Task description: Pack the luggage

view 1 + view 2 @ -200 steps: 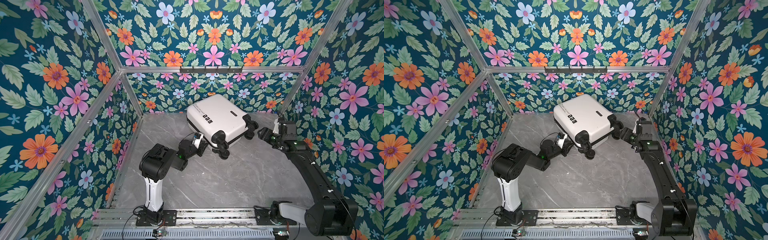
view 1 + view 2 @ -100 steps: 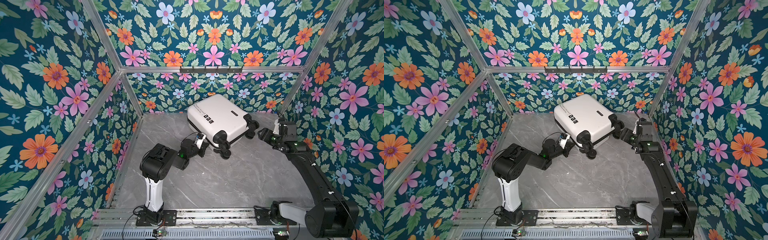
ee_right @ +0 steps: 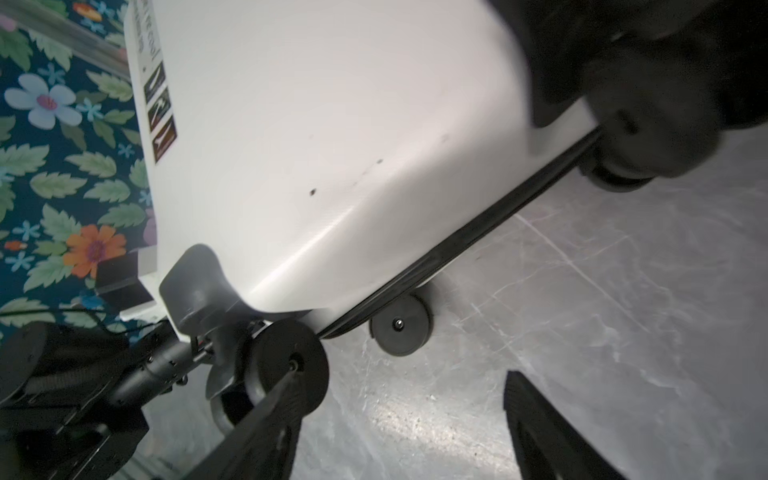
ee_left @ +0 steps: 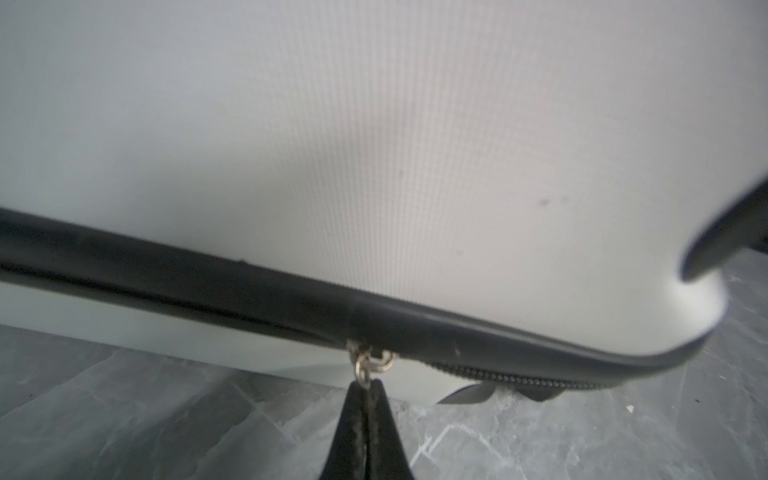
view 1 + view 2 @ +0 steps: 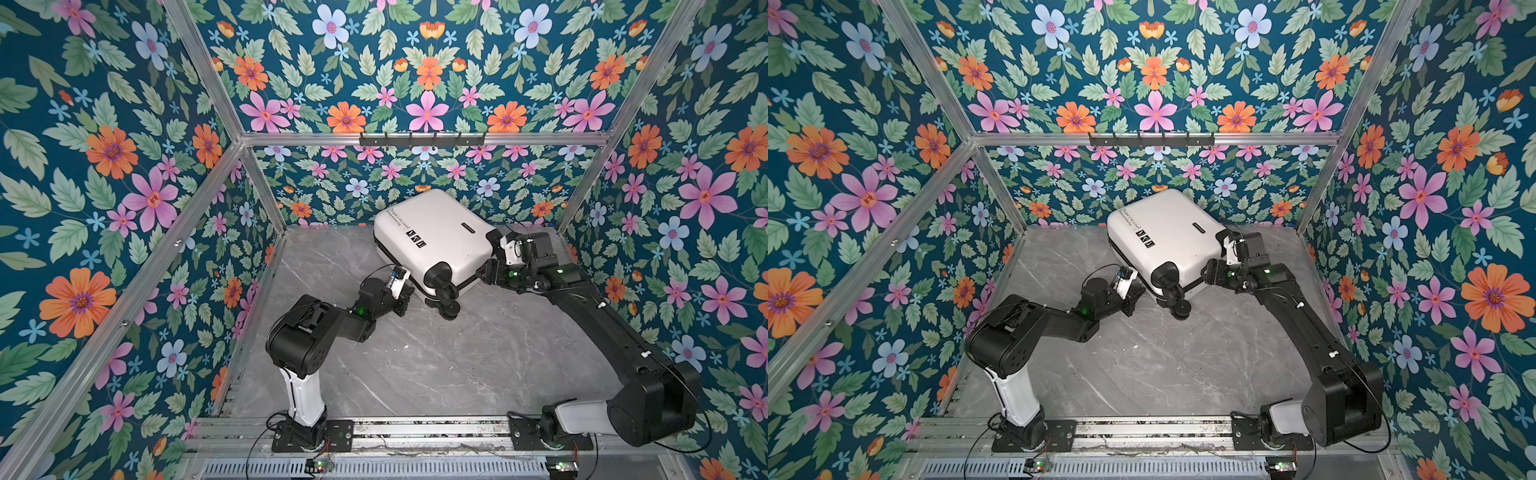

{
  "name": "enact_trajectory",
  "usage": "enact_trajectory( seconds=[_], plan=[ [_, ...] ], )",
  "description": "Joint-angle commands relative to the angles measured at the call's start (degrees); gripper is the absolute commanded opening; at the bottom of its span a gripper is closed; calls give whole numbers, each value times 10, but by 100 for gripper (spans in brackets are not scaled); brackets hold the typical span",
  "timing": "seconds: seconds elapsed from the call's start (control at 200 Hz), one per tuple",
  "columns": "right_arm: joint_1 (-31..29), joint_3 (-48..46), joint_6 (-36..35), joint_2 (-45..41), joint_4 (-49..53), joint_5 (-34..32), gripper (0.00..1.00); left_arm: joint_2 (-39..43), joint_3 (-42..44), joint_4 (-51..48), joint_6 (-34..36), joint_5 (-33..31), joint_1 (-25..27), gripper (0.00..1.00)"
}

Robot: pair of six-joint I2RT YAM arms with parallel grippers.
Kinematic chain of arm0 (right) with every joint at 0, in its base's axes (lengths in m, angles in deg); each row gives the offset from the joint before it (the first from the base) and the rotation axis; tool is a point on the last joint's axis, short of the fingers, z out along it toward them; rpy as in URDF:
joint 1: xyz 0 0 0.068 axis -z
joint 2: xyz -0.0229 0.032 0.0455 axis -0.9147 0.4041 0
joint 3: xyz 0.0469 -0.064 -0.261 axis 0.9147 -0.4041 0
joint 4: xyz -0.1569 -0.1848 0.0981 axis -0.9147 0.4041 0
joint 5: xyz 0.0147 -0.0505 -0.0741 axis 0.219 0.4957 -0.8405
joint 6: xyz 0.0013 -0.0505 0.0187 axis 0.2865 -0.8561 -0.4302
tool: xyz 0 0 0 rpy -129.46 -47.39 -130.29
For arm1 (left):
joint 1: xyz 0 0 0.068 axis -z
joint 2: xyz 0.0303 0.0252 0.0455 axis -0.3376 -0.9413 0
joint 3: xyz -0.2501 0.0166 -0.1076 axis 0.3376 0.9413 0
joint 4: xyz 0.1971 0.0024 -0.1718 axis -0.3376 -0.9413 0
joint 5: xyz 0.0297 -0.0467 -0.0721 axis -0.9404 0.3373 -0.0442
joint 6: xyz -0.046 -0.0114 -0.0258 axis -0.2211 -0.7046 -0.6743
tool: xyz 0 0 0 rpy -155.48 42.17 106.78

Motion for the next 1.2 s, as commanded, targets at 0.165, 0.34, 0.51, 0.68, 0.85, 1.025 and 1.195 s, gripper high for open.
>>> enact_trajectory(
  seconds=[0.165, 0.34, 0.51, 0.68, 0.85, 1.025, 1.195],
  plan=[
    [-62, 11, 19, 57, -10, 109, 83, 24, 1, 5, 24, -1, 4, 0],
    [-74, 14, 66, 85, -67, 135, 84, 35, 11, 3, 25, -5, 9, 0],
    [-95, 52, 60, 117, -52, 119, 84, 49, 20, 1, 27, -5, 16, 0],
    [-97, 95, 60, 150, -19, 93, 75, 63, 17, -17, 42, -13, 27, 0],
    [-102, 113, 61, 183, -4, 85, 54, 76, 7, -36, 52, -6, 36, 0],
    [-103, 115, 72, 189, -3, 75, 39, 95, 6, -69, 73, 11, 54, 0],
    [-105, 126, 76, 195, -3, 70, 30, 109, 8, -85, 74, 31, 70, 0]
  ],
)
